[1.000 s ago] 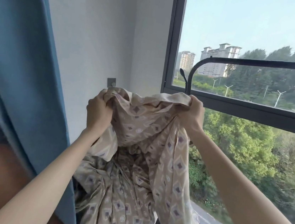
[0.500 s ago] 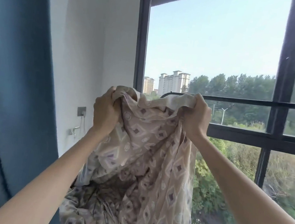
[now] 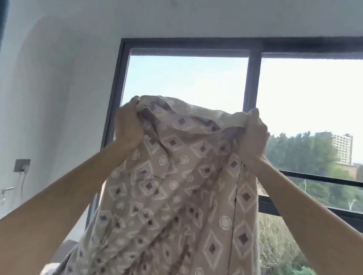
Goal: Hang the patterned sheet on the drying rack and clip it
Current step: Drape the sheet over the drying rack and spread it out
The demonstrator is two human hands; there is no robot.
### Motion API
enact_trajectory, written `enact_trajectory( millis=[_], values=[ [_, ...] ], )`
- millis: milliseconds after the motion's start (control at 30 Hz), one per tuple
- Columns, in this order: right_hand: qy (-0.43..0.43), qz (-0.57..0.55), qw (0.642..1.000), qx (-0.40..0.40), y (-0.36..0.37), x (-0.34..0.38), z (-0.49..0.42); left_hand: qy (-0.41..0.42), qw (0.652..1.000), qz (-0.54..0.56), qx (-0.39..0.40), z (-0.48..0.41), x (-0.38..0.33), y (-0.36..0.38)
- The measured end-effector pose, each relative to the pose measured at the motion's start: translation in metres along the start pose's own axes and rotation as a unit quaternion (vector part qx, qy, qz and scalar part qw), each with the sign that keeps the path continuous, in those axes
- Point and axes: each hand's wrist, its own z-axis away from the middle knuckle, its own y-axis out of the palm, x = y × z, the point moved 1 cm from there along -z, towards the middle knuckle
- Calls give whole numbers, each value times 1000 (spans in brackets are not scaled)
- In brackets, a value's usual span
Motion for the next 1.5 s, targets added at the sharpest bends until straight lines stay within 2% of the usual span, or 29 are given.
enact_trajectory(
  millis=[67,133,200,233,367,500,600,667,767,900,967,1033,1133,1200,1367,1500],
  values=[
    [59,-48,997,0,-29,-5,-15,-29,999,35,-6,-2,-27,11],
    [69,-30,997,-5,-61,-11,-24,-36,996,78,-8,-5,-52,15],
    [63,-30,997,-30,-89,-15,-29,-9,996,90,-10,-9,-75,13],
    [70,-35,996,-43,-101,-16,-29,10,996,85,-12,-11,-85,11],
    [39,64,994,-84,-130,-23,-26,53,997,55,9,-16,-110,15],
    [26,122,989,-75,-138,-17,-25,19,1000,-3,24,-20,-102,34],
    [25,127,986,-110,-135,-6,-32,12,1000,-7,17,-19,-96,45],
    [37,108,983,-146,-130,-1,-39,75,997,-20,-10,-25,-90,50],
    [63,101,975,-188,-124,1,-50,254,963,-83,-30,-35,-81,54],
    [76,101,972,-199,-113,-3,-66,366,926,-90,-37,-46,-57,60],
    [75,104,970,-205,-107,-9,-74,399,912,-91,-38,-51,-45,66],
    [72,105,967,-221,-97,-18,-85,423,900,-99,0,-55,-39,74],
    [59,97,950,-291,-79,-31,-106,455,881,-120,42,-60,-37,87],
    [49,94,942,-317,-69,-39,-121,478,869,-123,40,-65,-33,100],
    [36,85,943,-319,-50,-72,-147,544,829,-133,20,-63,-29,133],
    [30,127,950,-284,-37,-103,-152,550,825,-126,25,-57,-20,169]
  ],
)
